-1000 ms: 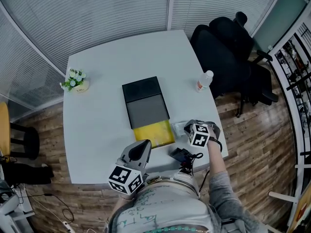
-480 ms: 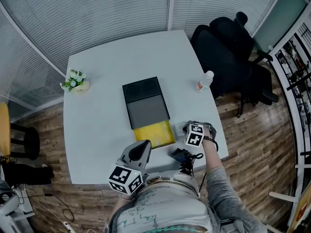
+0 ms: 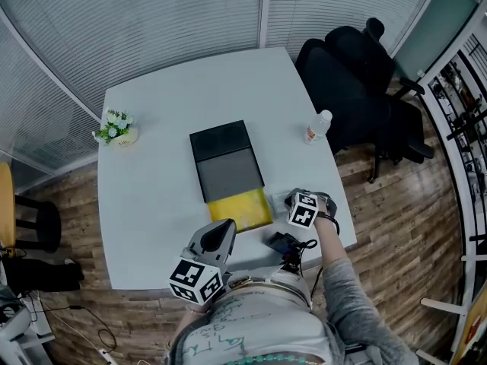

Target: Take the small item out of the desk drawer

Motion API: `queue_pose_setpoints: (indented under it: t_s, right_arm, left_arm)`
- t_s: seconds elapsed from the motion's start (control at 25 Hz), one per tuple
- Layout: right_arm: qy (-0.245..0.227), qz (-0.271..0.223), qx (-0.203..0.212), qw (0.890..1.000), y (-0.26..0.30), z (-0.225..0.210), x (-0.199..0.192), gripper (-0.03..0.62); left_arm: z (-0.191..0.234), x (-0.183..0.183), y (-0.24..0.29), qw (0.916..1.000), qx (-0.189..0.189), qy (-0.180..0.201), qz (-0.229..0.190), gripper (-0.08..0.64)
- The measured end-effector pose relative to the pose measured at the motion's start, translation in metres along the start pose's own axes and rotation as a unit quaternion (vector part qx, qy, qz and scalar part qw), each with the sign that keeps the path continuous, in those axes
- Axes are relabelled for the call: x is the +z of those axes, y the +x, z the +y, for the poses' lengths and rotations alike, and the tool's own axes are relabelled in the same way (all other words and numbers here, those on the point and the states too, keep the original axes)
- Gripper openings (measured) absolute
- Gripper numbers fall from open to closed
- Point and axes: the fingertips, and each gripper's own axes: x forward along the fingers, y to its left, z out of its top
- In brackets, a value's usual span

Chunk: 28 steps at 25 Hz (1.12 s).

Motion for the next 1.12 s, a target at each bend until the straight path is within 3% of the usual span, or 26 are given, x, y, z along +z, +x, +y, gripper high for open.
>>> queue_pose_setpoints:
  t_s: [0.64,0.8,1.12]
  right_arm:
    - [0.020,-0.004,-0.011,1.000,-0.004,-0.004,0.000,0.014]
    - [0.040,-0.011,-0.005,0.999,-0.016,-0.009,0.001,0.091]
    - [0.056,-0.032,0.007,0.998,-0.048,-0.013,0.001,0.161]
  left_arm:
    - [0.000,0.001,-0.003,1.0000,0.000,0.000,-0.004,-0.002]
    - [0.002,0.002,-0.004,1.0000,0.000,-0.001,-0.005,-0.002]
    - [0.002,0.002,-0.004,1.0000,-0.005,-0.002,-0.004,-0.002]
